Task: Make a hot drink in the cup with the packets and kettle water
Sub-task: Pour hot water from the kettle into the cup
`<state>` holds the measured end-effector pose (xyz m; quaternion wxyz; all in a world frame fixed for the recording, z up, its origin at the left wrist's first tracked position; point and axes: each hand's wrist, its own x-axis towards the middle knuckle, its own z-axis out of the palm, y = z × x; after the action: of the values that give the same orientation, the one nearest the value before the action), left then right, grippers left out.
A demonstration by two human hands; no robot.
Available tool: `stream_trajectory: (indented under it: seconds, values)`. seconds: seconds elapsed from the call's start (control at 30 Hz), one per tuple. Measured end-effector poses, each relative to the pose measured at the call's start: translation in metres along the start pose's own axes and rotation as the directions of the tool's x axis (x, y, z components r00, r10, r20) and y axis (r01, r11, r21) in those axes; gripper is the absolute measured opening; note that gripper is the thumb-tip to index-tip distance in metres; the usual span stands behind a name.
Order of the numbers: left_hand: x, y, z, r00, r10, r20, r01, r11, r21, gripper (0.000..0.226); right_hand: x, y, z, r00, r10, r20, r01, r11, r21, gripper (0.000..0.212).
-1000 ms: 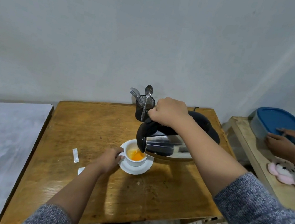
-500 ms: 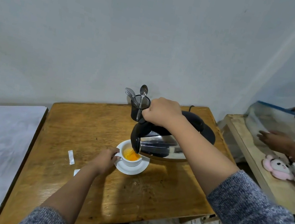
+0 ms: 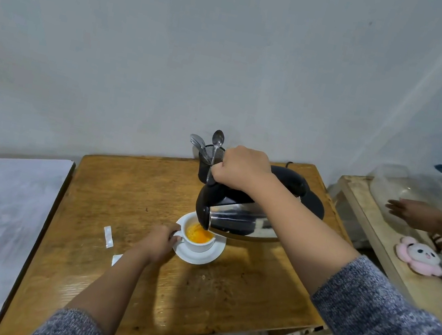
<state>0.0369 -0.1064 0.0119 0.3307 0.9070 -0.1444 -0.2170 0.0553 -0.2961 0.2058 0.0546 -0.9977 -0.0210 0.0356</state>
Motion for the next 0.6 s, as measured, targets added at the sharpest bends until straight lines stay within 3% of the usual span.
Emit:
stream_trajectory:
  seconds: [0.6]
  values:
    - [-0.0016, 0.0031, -0.0003, 0.999, -0.042, 0.015, 0.042, 0.999, -0.011, 0.031, 0.0034, 0.0036, -0.0013, 1.000, -0.001, 0.003, 0.001, 1.000, -0.018, 0.021]
